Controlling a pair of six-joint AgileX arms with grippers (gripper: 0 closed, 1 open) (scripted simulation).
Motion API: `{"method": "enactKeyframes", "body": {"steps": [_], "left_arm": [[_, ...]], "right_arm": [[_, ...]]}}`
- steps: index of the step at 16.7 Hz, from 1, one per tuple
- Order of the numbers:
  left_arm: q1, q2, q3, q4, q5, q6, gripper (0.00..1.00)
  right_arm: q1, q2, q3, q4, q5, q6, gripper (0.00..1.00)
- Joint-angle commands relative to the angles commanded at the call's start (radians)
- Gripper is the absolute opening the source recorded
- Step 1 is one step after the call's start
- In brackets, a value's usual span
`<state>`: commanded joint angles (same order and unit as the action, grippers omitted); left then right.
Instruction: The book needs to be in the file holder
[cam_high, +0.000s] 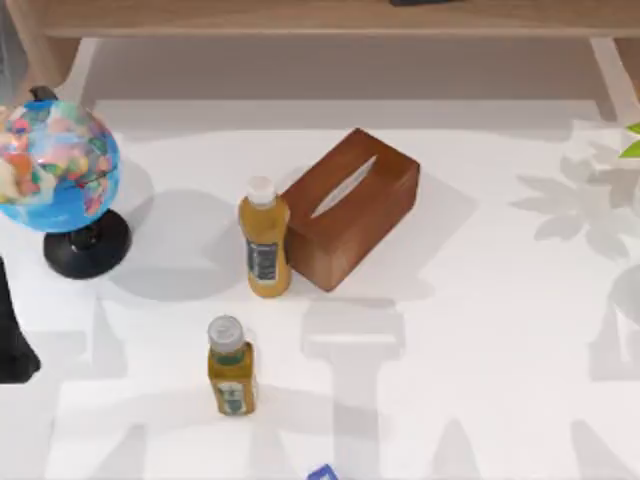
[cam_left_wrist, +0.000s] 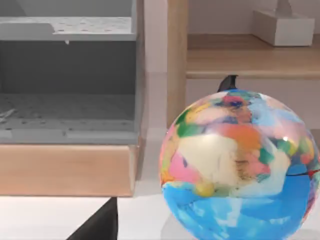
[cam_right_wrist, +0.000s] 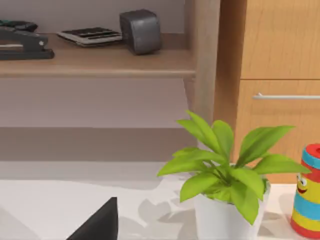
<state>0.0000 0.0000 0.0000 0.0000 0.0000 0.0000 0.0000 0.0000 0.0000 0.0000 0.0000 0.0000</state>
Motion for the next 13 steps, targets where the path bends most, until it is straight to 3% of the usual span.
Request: {"method": "enactKeyframes", "body": {"steps": [6, 13], "left_arm": [[-0.024, 0.103, 0.104, -0.003, -0.021, 0.0, 1.0], [-0.125, 0.652, 0.665, -0.017, -0.111, 0.003, 1.0]], "right_arm": [[0.0, 0.0, 0.0, 0.0, 0.0, 0.0, 1.0], [0.0, 0.0, 0.0, 0.0, 0.0, 0.0, 1.0]]}}
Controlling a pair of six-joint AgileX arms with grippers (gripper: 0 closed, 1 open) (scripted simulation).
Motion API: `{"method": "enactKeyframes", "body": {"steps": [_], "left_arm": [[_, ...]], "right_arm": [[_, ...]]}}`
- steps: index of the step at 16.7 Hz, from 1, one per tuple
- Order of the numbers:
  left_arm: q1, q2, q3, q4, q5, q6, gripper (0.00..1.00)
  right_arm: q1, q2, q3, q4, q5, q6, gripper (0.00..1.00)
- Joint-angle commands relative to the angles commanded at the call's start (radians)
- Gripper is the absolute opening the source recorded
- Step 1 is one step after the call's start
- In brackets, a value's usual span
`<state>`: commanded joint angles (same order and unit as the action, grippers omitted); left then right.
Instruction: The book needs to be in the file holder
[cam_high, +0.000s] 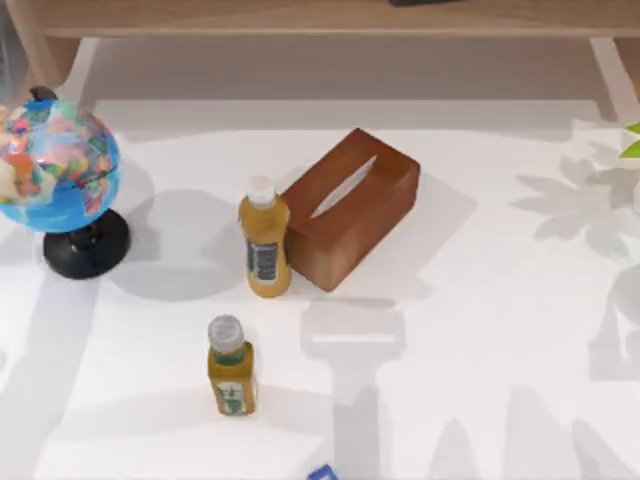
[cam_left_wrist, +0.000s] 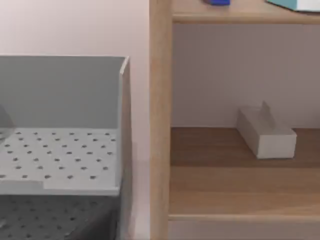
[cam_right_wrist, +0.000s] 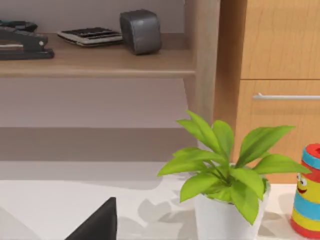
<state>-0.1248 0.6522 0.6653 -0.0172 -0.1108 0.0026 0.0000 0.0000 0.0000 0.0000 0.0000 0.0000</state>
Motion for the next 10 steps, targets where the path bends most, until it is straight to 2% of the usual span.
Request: {"method": "enactKeyframes", "body": {"steps": [6, 10], "left_arm": [[-0.103, 0.594, 0.625, -0.014, -0.092, 0.002, 1.0], [-0.16, 0.92, 0.96, -0.022, -0.142, 0.003, 1.0]], "right_arm": [[0.0, 0.0, 0.0, 0.0, 0.0, 0.0, 1.0], [0.0, 0.0, 0.0, 0.0, 0.0, 0.0, 1.0]]}}
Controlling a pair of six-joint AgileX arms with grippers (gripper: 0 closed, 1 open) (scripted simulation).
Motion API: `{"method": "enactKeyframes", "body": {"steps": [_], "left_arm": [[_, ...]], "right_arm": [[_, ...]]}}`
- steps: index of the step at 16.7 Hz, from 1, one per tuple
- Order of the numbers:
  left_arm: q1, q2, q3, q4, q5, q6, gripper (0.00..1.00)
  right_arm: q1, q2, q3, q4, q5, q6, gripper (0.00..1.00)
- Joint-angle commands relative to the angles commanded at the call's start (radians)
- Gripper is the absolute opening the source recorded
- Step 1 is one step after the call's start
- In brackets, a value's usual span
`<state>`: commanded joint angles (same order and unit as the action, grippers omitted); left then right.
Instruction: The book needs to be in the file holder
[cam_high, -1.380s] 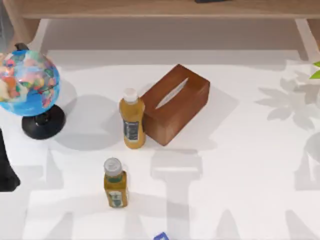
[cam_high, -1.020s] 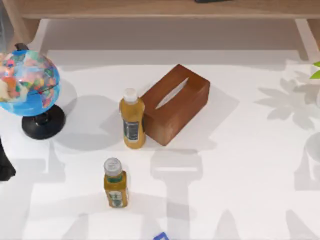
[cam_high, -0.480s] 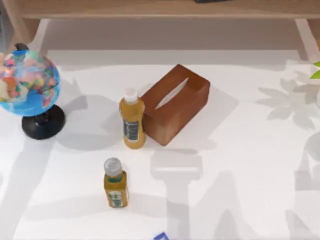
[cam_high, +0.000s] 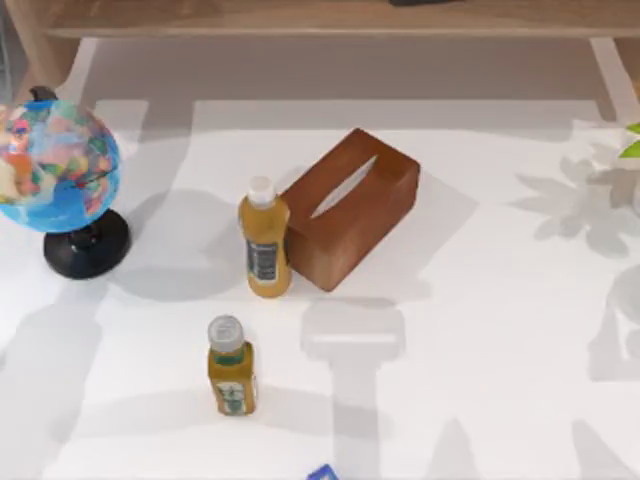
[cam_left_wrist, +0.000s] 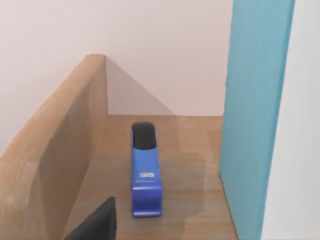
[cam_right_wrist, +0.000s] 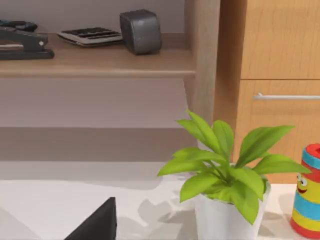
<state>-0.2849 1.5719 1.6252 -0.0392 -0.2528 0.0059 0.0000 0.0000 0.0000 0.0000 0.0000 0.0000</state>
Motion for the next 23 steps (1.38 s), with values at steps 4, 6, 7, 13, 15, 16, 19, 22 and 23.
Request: {"method": "enactKeyframes", "body": {"steps": [4, 6, 7, 13, 15, 16, 19, 22, 23], "left_arm": [[-0.037, 0.202, 0.207, -0.005, -0.033, 0.001, 1.0], [-0.045, 0.244, 0.252, -0.006, -0.04, 0.001, 1.0], [-0.047, 0.249, 0.258, -0.006, -0.041, 0.001, 1.0], [-0.042, 0.264, 0.272, -0.011, -0.036, 0.001, 1.0], [-0.038, 0.295, 0.32, -0.021, -0.032, 0.001, 1.0], [-0.036, 0.31, 0.344, -0.026, -0.03, 0.001, 1.0], [-0.033, 0.334, 0.371, -0.035, -0.026, 0.0, 1.0], [-0.033, 0.334, 0.371, -0.035, -0.026, 0.0, 0.92], [-0.033, 0.334, 0.371, -0.035, -0.026, 0.0, 0.85]], "right_arm": [[0.0, 0.0, 0.0, 0.0, 0.0, 0.0, 1.0], [0.0, 0.0, 0.0, 0.0, 0.0, 0.0, 1.0], [0.0, 0.0, 0.0, 0.0, 0.0, 0.0, 1.0], [0.0, 0.0, 0.0, 0.0, 0.0, 0.0, 1.0], [0.0, 0.0, 0.0, 0.0, 0.0, 0.0, 1.0], [0.0, 0.0, 0.0, 0.0, 0.0, 0.0, 1.0], [0.0, 0.0, 0.0, 0.0, 0.0, 0.0, 1.0], [0.0, 0.0, 0.0, 0.0, 0.0, 0.0, 1.0], [0.0, 0.0, 0.0, 0.0, 0.0, 0.0, 1.0]]}}
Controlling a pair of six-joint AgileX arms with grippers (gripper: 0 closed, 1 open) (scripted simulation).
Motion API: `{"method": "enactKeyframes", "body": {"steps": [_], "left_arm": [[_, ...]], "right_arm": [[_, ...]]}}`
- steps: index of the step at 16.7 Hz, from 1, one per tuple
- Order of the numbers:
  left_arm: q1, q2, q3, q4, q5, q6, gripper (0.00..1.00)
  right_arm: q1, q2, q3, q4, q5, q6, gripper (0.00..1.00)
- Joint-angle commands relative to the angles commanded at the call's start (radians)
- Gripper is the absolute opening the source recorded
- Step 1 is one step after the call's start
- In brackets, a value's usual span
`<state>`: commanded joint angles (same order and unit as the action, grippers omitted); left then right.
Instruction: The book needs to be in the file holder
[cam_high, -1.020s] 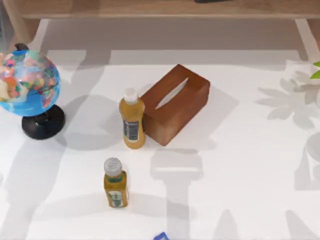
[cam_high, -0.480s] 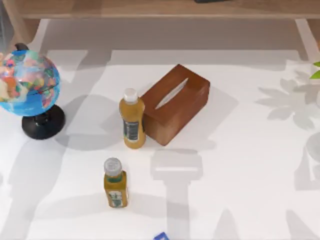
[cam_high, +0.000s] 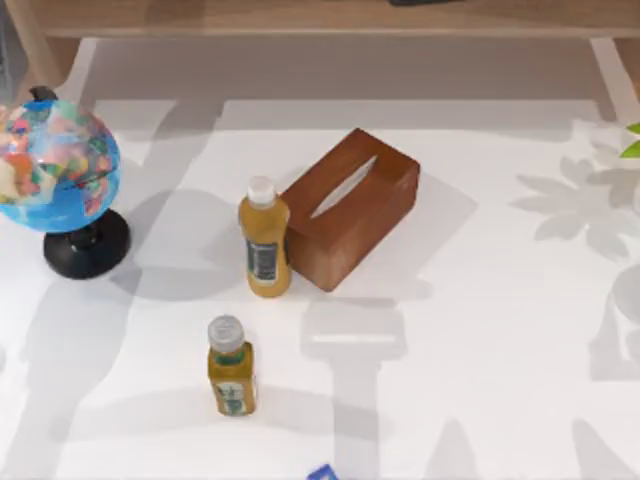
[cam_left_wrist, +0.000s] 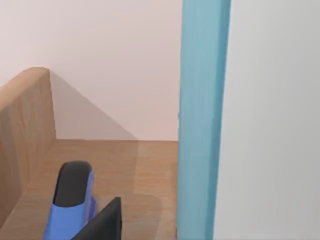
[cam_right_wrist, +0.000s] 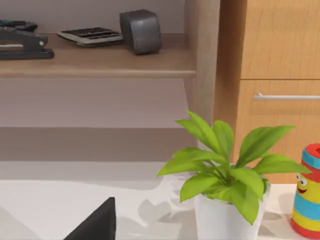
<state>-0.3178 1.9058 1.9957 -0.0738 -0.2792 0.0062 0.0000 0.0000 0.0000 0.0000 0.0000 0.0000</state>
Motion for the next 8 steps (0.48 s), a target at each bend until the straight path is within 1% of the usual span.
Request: {"method": "enactKeyframes", "body": {"steps": [8], "left_arm": [[0.0, 0.0, 0.0, 0.0, 0.0, 0.0, 0.25]], "right_arm": [[0.0, 0.0, 0.0, 0.0, 0.0, 0.0, 1.0]]}}
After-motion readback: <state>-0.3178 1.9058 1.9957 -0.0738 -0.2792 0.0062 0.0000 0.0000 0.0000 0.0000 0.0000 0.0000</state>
